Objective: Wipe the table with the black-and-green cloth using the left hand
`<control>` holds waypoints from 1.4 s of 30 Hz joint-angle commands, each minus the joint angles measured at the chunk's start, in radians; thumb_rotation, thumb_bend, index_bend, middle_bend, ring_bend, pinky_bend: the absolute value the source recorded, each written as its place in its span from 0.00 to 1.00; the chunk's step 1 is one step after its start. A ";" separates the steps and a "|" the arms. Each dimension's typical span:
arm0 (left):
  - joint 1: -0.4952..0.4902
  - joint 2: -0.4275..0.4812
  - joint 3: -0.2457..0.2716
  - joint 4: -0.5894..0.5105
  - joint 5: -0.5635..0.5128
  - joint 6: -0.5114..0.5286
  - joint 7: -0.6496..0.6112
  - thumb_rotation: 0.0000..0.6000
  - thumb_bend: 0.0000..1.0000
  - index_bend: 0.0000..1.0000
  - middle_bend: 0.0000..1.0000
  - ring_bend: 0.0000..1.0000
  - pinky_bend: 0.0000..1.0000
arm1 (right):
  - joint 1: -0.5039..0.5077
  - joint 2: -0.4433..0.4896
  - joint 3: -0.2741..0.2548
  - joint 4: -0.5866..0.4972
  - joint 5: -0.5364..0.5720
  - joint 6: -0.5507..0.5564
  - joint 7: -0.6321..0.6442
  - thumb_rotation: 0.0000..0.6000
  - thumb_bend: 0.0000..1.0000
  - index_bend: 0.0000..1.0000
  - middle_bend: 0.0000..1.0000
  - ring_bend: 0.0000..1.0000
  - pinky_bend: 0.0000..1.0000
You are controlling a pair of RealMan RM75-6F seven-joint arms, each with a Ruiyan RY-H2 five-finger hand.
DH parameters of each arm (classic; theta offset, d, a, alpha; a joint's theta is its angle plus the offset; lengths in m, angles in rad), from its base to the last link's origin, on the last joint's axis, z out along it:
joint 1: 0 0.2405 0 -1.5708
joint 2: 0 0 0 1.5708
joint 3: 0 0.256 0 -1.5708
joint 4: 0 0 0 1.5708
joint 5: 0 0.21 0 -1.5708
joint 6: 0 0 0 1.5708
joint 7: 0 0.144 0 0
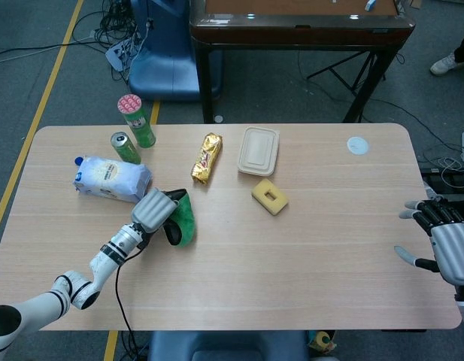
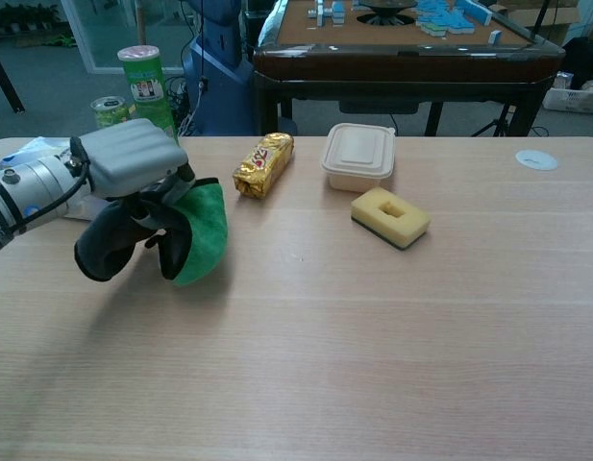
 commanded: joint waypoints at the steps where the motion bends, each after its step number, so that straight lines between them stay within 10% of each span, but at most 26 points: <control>1: 0.001 -0.014 -0.018 0.021 -0.025 0.001 -0.008 1.00 0.20 0.50 0.57 0.58 0.87 | -0.002 0.000 0.000 0.003 0.001 0.003 0.004 1.00 0.24 0.36 0.28 0.21 0.24; 6: 0.015 -0.010 -0.039 -0.018 -0.104 -0.055 0.070 1.00 0.20 0.08 0.15 0.21 0.53 | -0.006 0.000 -0.002 0.008 0.004 0.005 0.010 1.00 0.24 0.36 0.28 0.21 0.24; 10: 0.029 0.017 -0.055 -0.084 -0.144 -0.060 0.073 1.00 0.20 0.00 0.00 0.08 0.37 | -0.005 -0.001 -0.002 0.009 0.001 0.006 0.011 1.00 0.24 0.36 0.28 0.21 0.24; 42: 0.418 0.394 -0.010 -0.622 -0.265 0.312 -0.056 1.00 0.20 0.05 0.01 0.10 0.36 | 0.039 -0.027 -0.011 0.048 0.026 -0.089 0.020 1.00 0.24 0.36 0.28 0.21 0.24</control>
